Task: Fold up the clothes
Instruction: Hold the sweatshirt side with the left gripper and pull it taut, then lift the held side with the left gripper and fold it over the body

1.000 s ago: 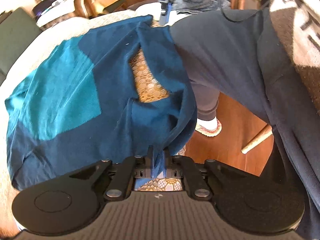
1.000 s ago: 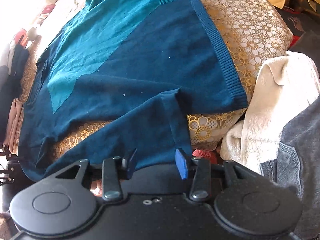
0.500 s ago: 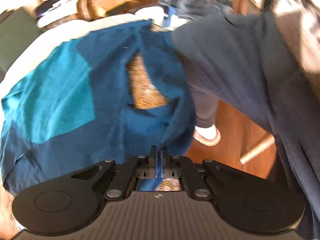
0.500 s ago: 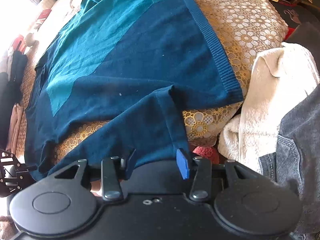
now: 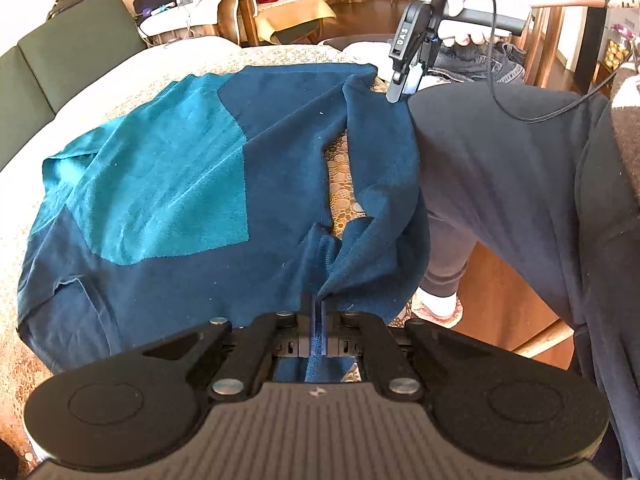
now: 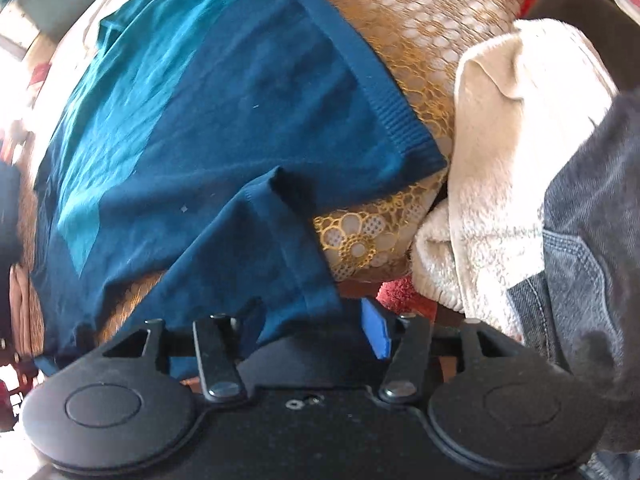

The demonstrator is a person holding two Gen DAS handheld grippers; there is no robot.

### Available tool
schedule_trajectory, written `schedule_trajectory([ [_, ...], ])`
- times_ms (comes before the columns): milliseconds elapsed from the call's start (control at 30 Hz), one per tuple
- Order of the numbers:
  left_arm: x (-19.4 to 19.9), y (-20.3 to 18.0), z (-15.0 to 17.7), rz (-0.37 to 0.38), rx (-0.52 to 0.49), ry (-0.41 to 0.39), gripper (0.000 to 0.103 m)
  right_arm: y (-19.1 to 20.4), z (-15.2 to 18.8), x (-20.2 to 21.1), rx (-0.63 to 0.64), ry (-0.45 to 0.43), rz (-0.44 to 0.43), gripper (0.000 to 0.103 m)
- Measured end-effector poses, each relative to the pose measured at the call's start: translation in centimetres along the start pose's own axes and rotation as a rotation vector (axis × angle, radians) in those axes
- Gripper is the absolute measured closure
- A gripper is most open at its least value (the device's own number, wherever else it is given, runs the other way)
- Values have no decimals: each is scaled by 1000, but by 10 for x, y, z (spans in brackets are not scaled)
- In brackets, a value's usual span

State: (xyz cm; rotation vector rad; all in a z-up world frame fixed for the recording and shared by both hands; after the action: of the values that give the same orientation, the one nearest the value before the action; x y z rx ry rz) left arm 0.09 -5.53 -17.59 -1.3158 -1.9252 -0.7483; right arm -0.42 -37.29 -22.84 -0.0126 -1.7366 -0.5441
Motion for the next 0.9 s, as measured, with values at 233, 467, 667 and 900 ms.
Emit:
schedule_trajectory([
  [233,-3,-3,3,-10,-24,13,102,4,2,-2,29,-8,18,0],
  [467,-4,-2,4,-20,-40,12,102,10,2,12,77,-27,21,0],
  [667,-3,-2,5,-21,-37,8,102,31,-7,63,95,-196,-13,0],
  [900,2,19,0,0,72,-21,102,61,-51,120,23,-392,-129,0],
])
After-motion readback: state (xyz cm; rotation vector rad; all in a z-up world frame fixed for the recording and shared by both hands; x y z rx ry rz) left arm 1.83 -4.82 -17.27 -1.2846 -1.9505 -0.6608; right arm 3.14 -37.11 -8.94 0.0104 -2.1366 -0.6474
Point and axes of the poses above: each gripper's, at about its wrist camera, not at the fingertips, and x roughly against the way its jaws point, y to its left, z to its underside, the point moved 6 cm from there along -x, roughly the way its jaws point, and after that the axes turned 4 degrees about x, right-handed, at the moved point
